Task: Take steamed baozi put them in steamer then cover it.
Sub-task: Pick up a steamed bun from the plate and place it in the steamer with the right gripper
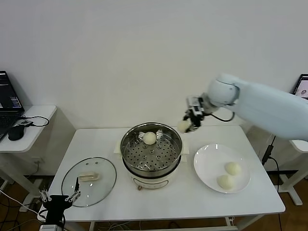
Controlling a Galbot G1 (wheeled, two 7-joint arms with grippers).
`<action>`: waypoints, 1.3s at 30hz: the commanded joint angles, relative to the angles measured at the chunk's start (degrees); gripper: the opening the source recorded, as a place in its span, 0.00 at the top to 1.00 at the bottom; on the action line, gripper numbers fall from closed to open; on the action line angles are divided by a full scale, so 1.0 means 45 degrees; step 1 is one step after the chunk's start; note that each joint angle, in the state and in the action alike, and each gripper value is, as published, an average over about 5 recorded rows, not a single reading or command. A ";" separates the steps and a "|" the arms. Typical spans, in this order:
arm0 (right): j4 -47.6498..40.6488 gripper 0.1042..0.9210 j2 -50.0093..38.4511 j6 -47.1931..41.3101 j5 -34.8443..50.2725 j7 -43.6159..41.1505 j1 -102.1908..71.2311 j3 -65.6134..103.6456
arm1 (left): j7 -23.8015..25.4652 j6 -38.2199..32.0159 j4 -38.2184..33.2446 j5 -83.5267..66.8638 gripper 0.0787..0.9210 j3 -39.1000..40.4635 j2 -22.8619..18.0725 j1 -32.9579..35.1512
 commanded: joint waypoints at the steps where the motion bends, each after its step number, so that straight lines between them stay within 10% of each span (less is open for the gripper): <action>1: -0.1576 0.47 0.3896 -0.0853 0.1691 0.1079 -0.0537 -0.0663 | -0.0013 -0.0001 0.0115 -0.0064 0.12 -0.0149 -0.0002 -0.0074; 25: -0.4245 0.47 0.6328 -0.1747 0.0550 0.1430 -0.2558 -0.0683 | -0.0053 -0.0031 0.0144 -0.0179 0.12 -0.0450 -0.0009 -0.0255; 39: -0.0971 0.13 0.2538 -0.0818 0.0575 -0.1129 0.0905 -0.1010 | -0.0047 -0.0009 0.0112 -0.0192 0.12 -0.0430 -0.0005 -0.0276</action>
